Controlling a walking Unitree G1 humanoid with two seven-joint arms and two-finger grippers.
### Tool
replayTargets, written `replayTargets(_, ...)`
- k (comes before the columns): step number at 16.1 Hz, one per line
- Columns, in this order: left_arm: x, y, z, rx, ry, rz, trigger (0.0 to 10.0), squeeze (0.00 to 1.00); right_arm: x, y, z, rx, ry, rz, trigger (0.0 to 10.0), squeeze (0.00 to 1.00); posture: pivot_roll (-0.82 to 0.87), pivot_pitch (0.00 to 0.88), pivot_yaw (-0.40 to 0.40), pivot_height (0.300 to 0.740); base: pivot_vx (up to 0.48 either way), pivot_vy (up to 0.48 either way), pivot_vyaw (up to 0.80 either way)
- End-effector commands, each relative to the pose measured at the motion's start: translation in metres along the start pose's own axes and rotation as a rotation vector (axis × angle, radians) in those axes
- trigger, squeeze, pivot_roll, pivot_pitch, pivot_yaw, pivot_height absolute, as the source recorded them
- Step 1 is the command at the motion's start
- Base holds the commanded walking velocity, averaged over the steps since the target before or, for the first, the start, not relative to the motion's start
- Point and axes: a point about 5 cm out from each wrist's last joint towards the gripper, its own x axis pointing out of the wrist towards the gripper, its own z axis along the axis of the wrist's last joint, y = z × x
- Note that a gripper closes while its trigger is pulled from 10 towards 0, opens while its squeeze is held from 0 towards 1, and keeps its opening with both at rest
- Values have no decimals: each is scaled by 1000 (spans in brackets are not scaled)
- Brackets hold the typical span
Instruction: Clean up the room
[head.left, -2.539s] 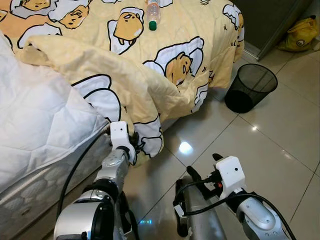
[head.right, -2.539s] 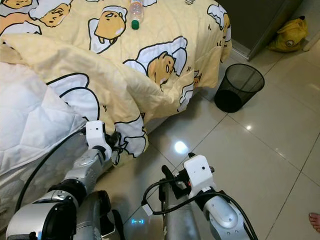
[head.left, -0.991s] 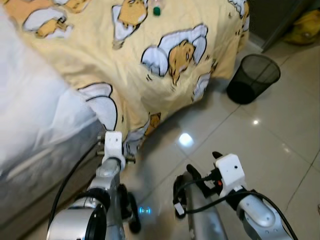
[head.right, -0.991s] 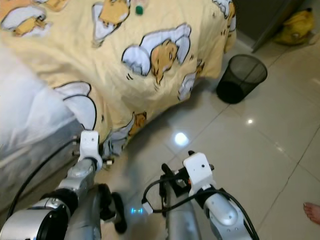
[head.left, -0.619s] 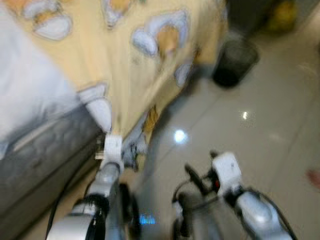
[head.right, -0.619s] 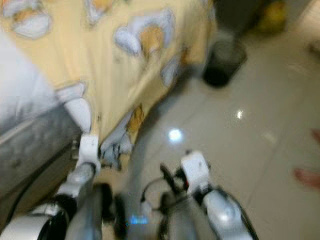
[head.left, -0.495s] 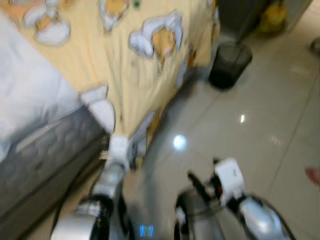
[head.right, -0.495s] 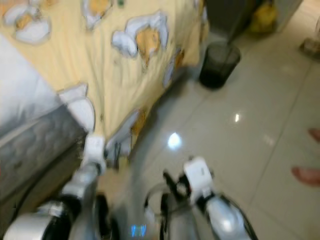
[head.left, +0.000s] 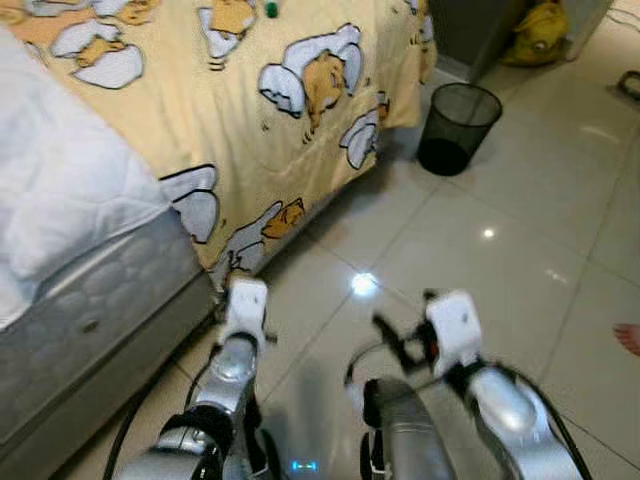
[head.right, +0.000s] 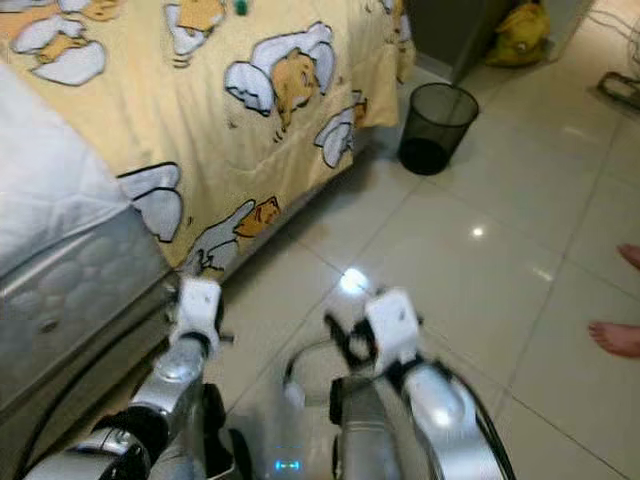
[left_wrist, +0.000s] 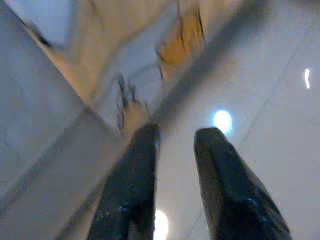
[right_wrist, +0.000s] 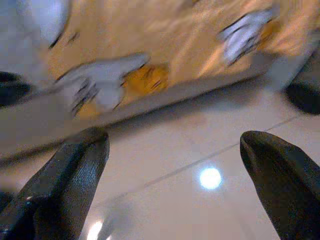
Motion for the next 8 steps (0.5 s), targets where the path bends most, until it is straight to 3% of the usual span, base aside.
replayTargets(1,5,7,33,-24,-173,41,10000,1000,7,-16,7,-27,-44,-125,10000,0,-244,67,6,630,0,0,0)
replayTargets(2,10,20,68,-94,-286,109,10000,1000,23,-30,23,-19,-103,-238,10000,0,-212,23,19,630,0,0,0)
replayTargets(3,13,35,84,-150,-319,178,10000,1000,35,-35,32,17,-130,-267,10000,0,-201,0,27,630,0,0,0)
replayTargets(4,14,41,89,-177,-328,204,10000,1000,38,-37,36,51,-149,-275,10000,1000,-195,0,32,630,0,0,0)
replayTargets(6,15,56,101,-159,-364,233,10000,1000,43,-42,41,112,-186,-307,10000,1000,-181,0,46,630,0,0,0)
replayTargets(8,8,63,98,-194,-361,249,10000,1000,51,-42,40,90,-199,-325,10000,1000,-169,0,54,630,0,-472,0)
